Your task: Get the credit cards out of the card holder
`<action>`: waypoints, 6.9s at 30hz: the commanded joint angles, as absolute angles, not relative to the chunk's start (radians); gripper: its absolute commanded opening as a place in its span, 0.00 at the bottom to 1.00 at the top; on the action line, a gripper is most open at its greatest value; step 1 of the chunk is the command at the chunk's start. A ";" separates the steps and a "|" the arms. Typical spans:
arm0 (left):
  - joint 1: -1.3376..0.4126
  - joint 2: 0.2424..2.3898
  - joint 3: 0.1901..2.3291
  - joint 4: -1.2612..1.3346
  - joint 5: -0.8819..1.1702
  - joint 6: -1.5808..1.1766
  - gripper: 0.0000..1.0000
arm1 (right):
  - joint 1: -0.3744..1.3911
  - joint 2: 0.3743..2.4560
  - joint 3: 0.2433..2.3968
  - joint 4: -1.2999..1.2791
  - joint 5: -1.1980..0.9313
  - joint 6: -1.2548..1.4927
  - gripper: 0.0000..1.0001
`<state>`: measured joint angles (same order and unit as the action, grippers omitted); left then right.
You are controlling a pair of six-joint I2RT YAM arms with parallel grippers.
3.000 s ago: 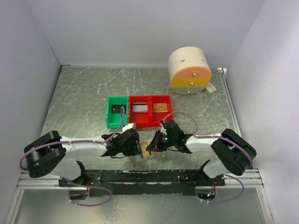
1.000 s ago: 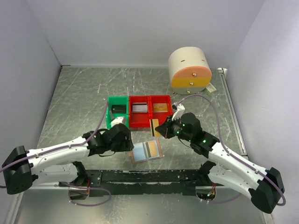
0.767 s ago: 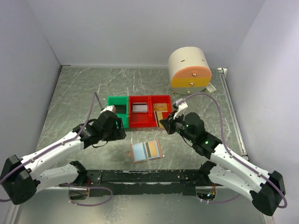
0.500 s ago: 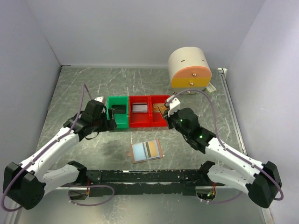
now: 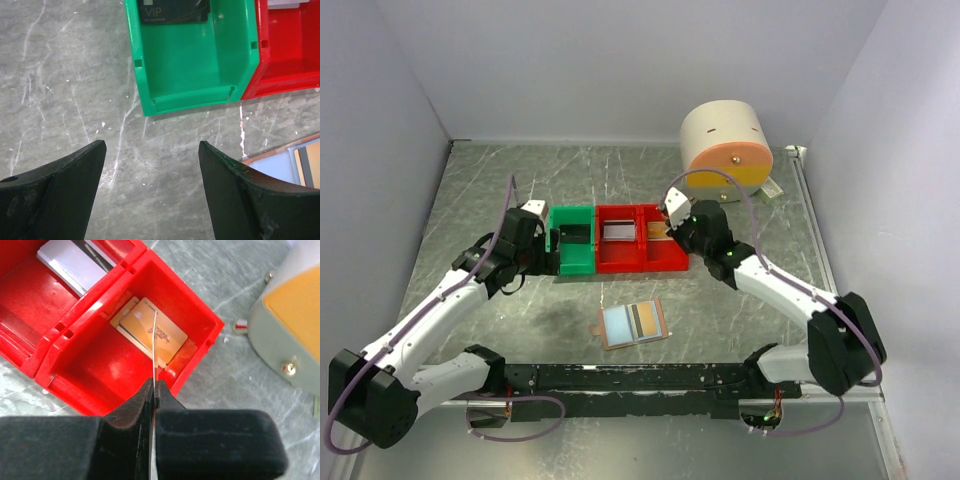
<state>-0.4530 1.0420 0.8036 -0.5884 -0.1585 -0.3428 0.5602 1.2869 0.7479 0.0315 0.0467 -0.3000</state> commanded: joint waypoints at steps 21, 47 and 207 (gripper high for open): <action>-0.448 1.071 0.827 -0.595 -0.312 -0.333 0.94 | 0.547 1.601 0.897 0.103 -0.053 -0.935 0.00; -0.448 1.101 0.841 -0.622 -0.366 -0.342 0.93 | 0.550 1.808 0.965 0.176 -0.005 -1.040 0.06; -0.895 1.492 0.598 0.039 0.190 -0.969 0.07 | 0.774 1.345 0.457 -0.126 -0.136 0.939 0.24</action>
